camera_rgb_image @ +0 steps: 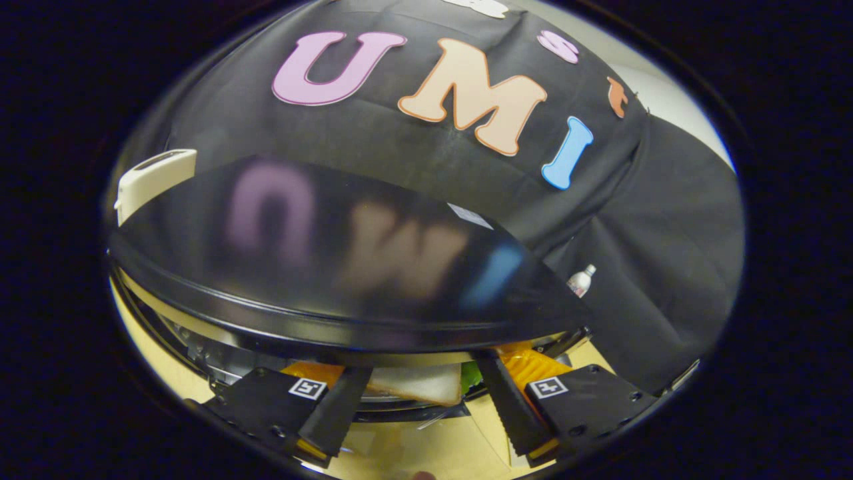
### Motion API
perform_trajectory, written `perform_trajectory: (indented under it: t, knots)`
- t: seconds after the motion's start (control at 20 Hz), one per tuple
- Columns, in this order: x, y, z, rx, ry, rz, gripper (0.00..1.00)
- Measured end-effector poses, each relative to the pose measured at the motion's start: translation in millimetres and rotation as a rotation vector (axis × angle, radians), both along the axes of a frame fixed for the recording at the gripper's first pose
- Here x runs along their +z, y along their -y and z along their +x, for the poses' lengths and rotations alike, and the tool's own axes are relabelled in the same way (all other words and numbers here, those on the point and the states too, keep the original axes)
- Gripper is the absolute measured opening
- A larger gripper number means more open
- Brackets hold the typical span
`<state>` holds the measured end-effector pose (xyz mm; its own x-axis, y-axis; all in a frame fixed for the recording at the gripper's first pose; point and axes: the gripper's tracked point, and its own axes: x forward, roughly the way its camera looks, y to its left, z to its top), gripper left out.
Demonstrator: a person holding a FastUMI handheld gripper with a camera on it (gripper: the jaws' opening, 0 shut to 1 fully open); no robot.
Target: Open the toaster oven, put the food inside, and close the toaster oven door.
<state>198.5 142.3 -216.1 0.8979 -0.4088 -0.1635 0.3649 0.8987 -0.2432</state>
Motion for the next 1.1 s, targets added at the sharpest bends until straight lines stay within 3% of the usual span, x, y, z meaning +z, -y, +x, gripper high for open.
perform_trajectory:
  t: [0.15, 0.4, 0.65, 0.8, 0.9, 1.1]
  knots:
    - [1.2, -3.2, -10.5, 0.011, -0.003, 0.014, 0.96]
    - [17.2, -23.4, -72.4, 0.027, 0.029, 0.13, 0.97]
    - [-28.5, -43.5, -152.9, 0.06, -0.113, 0.279, 0.97]
    - [-65.2, -46.1, -202.2, 0.017, -0.232, 0.348, 0.97]
    - [-82.7, -49.0, -218.0, 0.003, -0.305, 0.389, 0.97]
    - [-122.3, -65.4, -236.0, 0.057, -0.41, 0.43, 0.97]
